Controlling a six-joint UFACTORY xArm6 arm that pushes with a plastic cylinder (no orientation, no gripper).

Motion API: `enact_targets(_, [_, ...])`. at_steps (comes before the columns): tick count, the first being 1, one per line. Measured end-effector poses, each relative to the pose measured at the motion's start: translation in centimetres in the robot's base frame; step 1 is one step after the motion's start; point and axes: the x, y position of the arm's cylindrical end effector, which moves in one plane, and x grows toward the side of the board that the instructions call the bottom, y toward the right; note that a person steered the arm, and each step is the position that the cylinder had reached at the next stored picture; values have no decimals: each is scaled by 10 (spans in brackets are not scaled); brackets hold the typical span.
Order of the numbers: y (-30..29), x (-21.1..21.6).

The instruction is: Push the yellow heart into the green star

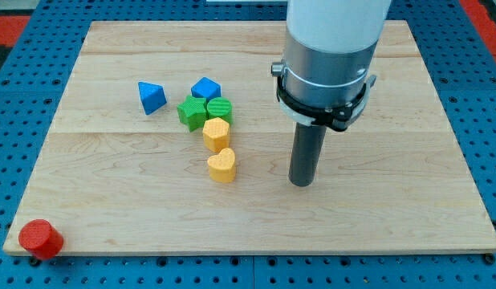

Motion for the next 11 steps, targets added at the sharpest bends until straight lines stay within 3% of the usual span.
enact_targets(3, [-109, 2])
enact_targets(5, [-212, -33])
enact_targets(7, [-190, -71])
enact_targets(8, [-243, -56])
enact_targets(9, [-292, -97])
enact_targets(10, [-293, -151])
enact_targets(11, [-236, -153])
